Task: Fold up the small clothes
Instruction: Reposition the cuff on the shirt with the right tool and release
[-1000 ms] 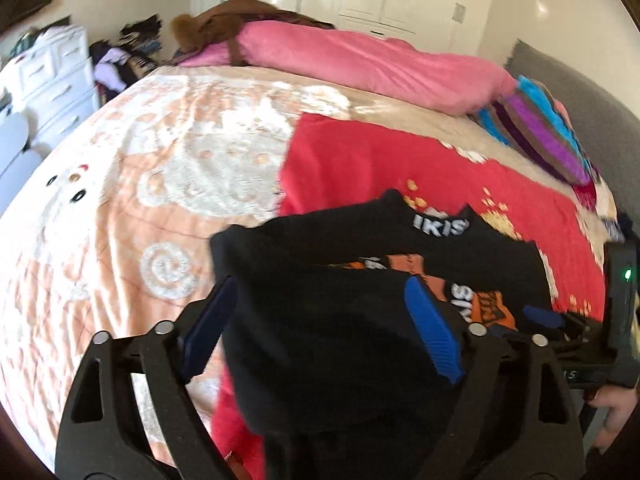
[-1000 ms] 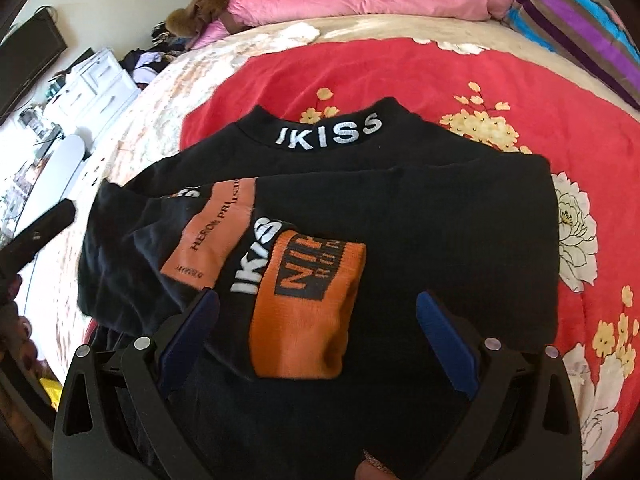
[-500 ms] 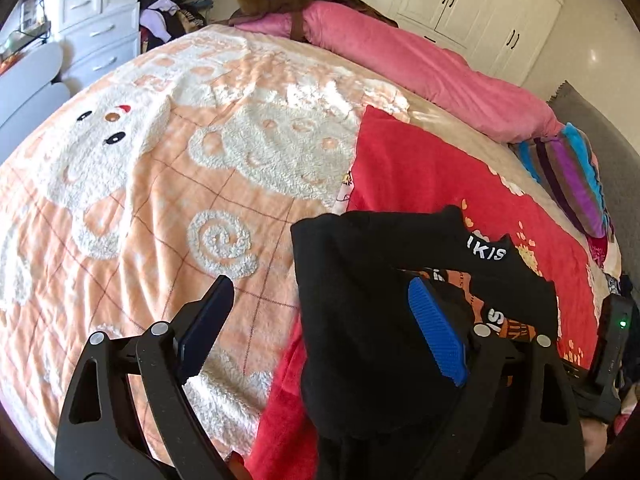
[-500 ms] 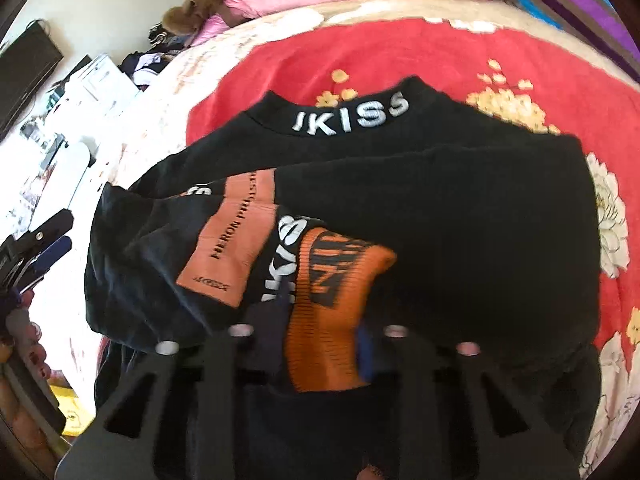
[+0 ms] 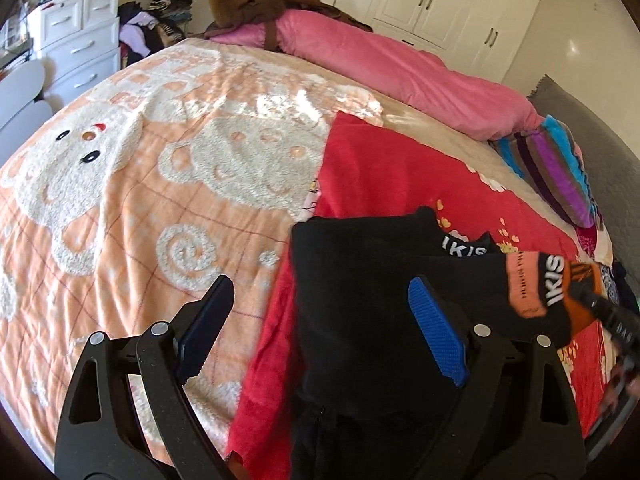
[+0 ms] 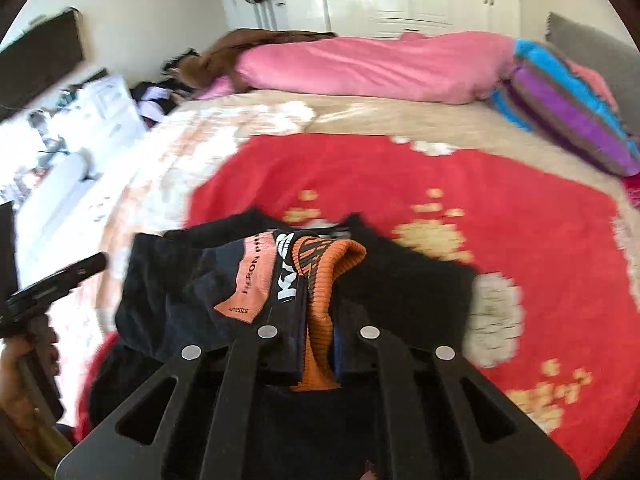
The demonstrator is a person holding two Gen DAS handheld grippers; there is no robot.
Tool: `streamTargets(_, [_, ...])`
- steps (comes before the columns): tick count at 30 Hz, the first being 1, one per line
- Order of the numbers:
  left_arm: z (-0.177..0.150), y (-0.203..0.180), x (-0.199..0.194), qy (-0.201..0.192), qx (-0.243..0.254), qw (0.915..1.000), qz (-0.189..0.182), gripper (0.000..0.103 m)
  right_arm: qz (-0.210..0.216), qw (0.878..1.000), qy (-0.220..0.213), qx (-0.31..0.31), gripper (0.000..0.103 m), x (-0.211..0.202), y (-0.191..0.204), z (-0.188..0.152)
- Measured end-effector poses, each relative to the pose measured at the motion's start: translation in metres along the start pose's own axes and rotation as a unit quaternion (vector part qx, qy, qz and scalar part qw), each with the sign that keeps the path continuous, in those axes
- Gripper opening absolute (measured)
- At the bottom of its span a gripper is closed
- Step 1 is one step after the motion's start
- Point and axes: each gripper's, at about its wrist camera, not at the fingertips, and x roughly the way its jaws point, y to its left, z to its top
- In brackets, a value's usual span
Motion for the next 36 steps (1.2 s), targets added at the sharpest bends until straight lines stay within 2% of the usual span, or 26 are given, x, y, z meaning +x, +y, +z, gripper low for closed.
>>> streamTargets(2, [-0.002,-0.007,0.006,0.005,0.009,0.9999,-0.004,0.082,-0.028,0.999,0.023,0.01,0.009,0.01,-0.019,0.001])
streamTargets(7, [-0.013,-0.035,0.026,0.023,0.046,0.9986,-0.012,0.082,-0.029,0.996,0.069,0.05,0.009,0.039,-0.055,-0.011])
streamTargets(11, [-0.021,-0.056,0.036,0.03,0.082,0.996,-0.021,0.082,-0.033,0.995,0.08,0.049,0.009,0.05,-0.061,-0.02])
streamTargets(14, [-0.027,-0.062,0.046,0.038,0.098,0.9943,-0.013,0.082,-0.037,0.995,0.083,0.039,0.01,0.059,-0.062,-0.024])
streamTargets(17, [-0.034,-0.059,0.066,0.074,0.096,0.9926,0.008,0.082,-0.056,0.994,0.089,0.028,0.013,0.069,-0.062,-0.027])
streamTargets(19, [-0.04,-0.052,0.08,0.099,0.085,0.9914,0.011,0.082,-0.069,0.993,0.097,0.025,0.02,0.076,-0.066,-0.031])
streamTargets(21, [-0.04,-0.046,0.083,0.108,0.064,0.9921,0.002,0.082,-0.072,0.993,0.094,0.028,0.024,0.076,-0.07,-0.033])
streamTargets(24, [-0.035,-0.048,0.072,0.092,0.073,0.993,0.012,0.082,-0.085,0.993,0.073,0.046,0.035,0.061,-0.081,-0.032])
streamTargets(28, [-0.02,-0.057,0.037,0.031,0.088,0.9955,0.012,0.082,-0.073,0.994,0.039,0.077,0.035,0.034,-0.092,-0.031])
streamTargets(31, [-0.016,-0.07,0.02,0.002,0.106,0.9943,-0.003,0.082,-0.051,0.996,0.021,0.07,0.035,0.02,-0.086,-0.03])
streamTargets(33, [-0.02,-0.081,0.024,0.012,0.125,0.992,-0.014,0.082,-0.024,0.998,0.02,0.054,0.035,0.018,-0.075,-0.032])
streamTargets(36, [-0.032,-0.089,0.042,0.055,0.149,0.9872,-0.017,0.082,-0.002,0.999,0.035,0.026,0.035,0.027,-0.057,-0.036])
